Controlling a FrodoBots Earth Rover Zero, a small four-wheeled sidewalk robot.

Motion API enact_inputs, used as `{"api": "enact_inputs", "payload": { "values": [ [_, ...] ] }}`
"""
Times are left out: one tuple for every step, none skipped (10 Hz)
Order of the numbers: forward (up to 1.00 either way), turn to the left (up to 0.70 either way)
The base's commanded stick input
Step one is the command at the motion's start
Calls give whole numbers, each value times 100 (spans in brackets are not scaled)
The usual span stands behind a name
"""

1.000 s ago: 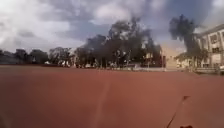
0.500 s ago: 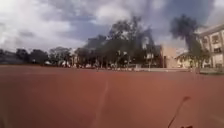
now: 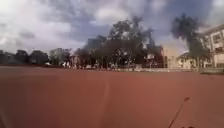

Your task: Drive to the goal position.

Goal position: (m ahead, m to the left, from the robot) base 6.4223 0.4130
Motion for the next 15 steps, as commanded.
{"api": "enact_inputs", "payload": {
  "values": [
    [70,0],
    [70,0],
    [70,0],
    [70,0],
    [70,0],
    [70,0],
    [70,0],
    [70,0],
    [70,0],
    [70,0],
    [70,0],
    [70,0],
    [70,0],
    [70,0],
    [70,0]
  ]
}}
